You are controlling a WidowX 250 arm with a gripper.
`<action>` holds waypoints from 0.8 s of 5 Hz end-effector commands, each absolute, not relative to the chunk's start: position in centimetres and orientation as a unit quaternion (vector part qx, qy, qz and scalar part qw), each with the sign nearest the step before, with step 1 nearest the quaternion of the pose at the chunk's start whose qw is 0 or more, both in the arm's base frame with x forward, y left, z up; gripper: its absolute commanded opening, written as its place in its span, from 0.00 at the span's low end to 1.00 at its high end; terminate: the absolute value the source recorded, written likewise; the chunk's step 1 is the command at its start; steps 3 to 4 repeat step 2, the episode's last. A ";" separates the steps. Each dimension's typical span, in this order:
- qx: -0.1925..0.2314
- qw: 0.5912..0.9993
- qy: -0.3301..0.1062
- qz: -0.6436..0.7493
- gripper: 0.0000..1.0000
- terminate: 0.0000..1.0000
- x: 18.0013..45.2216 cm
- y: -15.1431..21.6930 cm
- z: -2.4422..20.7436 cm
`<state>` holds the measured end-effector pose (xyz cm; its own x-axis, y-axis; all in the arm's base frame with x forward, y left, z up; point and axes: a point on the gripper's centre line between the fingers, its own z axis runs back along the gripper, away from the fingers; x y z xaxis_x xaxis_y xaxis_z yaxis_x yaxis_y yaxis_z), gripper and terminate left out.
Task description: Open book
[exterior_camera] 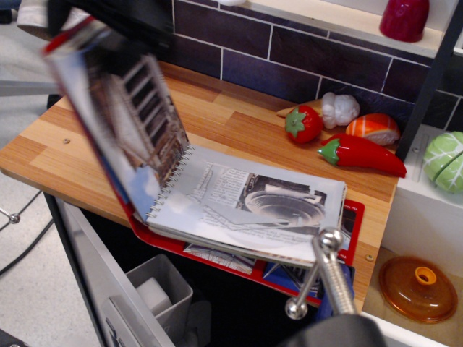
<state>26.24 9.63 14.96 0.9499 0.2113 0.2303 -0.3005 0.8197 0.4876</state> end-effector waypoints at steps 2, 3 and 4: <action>0.245 0.945 -0.094 0.196 1.00 1.00 23.0 17.6 14.4; 0.245 0.945 -0.094 0.196 1.00 1.00 23.0 17.6 14.4; 0.245 0.945 -0.094 0.196 1.00 1.00 23.0 17.6 14.4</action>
